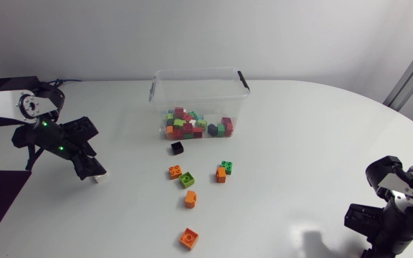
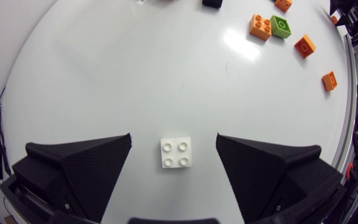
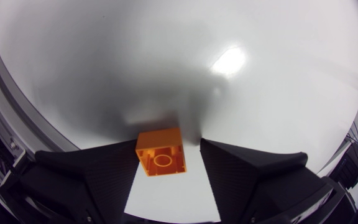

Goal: Place the duplo bricks in the container

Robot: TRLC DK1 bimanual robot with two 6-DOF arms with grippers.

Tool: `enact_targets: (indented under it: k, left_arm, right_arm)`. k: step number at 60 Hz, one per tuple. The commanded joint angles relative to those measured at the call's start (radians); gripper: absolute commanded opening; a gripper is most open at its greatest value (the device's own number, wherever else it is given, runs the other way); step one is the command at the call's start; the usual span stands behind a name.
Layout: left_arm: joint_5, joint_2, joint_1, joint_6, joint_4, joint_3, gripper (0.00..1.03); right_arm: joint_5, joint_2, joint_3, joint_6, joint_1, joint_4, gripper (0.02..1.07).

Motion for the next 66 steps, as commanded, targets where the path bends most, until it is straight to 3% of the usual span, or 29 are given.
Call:
enact_targets:
  k: [1,11,24,34,41,55,66]
  left_arm:
    - [-0.033,0.034,-0.014,-0.006,0.001,-0.035,0.98]
    - [-0.105,0.04,-0.01,0.017,0.001,-0.021,0.96]
    - [-0.189,0.08,-0.045,0.012,0.001,-0.013,0.85]
    - [-0.197,0.15,-0.07,-0.009,0.0,0.025,0.67]
    - [-0.208,0.187,-0.074,-0.023,0.0,0.044,0.47]
    - [-0.221,0.183,-0.073,-0.029,-0.002,0.033,0.44]
    - [-0.154,0.124,-0.071,-0.037,-0.023,0.045,0.44]
  right_arm:
    - [-0.023,0.032,-0.039,-0.049,-0.018,0.041,0.38]
    - [-0.026,0.023,-0.023,-0.069,-0.032,0.04,0.33]
    - [-0.07,-0.093,0.096,-0.055,-0.026,-0.094,0.33]
    - [-0.152,-0.13,0.205,0.02,0.026,-0.169,0.32]
    - [-0.227,-0.153,0.264,0.072,0.069,-0.212,0.32]
    - [-0.351,-0.175,0.33,0.139,0.115,-0.207,0.32]
    - [-0.454,-0.15,0.414,0.241,0.166,-0.143,0.32]
